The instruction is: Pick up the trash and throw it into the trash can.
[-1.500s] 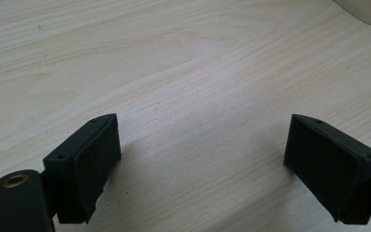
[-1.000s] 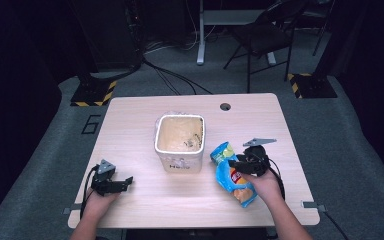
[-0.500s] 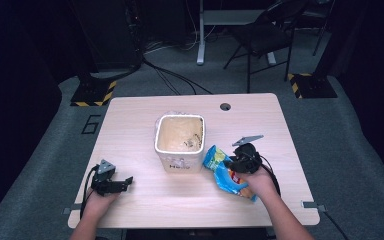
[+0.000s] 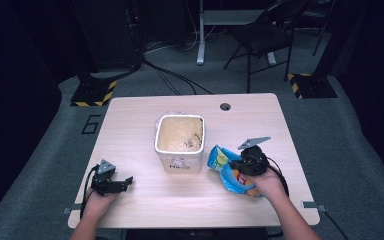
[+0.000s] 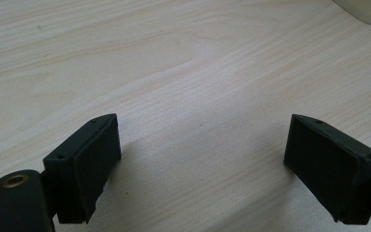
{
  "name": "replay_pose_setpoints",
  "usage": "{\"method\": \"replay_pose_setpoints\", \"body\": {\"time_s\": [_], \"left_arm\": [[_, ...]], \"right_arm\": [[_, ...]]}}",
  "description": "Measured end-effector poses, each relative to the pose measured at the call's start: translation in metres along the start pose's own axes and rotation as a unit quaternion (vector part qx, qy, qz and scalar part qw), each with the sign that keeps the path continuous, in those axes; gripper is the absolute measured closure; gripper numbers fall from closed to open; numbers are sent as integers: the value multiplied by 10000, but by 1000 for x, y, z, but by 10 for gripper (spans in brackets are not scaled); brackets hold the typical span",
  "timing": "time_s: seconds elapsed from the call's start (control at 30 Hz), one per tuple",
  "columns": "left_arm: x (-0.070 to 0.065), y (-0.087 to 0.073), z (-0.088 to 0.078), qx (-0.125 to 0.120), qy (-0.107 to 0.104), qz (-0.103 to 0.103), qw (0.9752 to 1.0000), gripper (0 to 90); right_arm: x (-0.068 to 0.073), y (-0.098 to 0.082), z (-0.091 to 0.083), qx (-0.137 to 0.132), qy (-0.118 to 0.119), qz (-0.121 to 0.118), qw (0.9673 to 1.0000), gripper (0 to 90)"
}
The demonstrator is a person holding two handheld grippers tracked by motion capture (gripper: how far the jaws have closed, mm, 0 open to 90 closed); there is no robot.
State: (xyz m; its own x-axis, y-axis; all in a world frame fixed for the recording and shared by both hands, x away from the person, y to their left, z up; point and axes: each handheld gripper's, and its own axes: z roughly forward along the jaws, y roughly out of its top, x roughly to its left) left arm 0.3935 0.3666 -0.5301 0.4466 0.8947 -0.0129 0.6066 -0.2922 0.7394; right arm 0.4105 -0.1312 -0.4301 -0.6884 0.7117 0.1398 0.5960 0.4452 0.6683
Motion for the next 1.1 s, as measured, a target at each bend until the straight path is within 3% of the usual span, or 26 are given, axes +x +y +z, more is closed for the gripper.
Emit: {"method": "replay_pose_setpoints", "body": {"time_s": [0.2, 0.73, 1.1], "left_arm": [[0, 0, 0, 1, 0, 2, 10000, 123], [0, 0, 0, -6, 1, 6, 10000, 123], [0, 0, 0, -5, 0, 5, 10000, 123]], "right_arm": [[-2, 10, -26, -472, -72, -82, 9988, 861], [5, 43, -56, -935, -193, -400, 9946, 858], [12, 74, -77, -1251, -92, -613, 9902, 860]]}}
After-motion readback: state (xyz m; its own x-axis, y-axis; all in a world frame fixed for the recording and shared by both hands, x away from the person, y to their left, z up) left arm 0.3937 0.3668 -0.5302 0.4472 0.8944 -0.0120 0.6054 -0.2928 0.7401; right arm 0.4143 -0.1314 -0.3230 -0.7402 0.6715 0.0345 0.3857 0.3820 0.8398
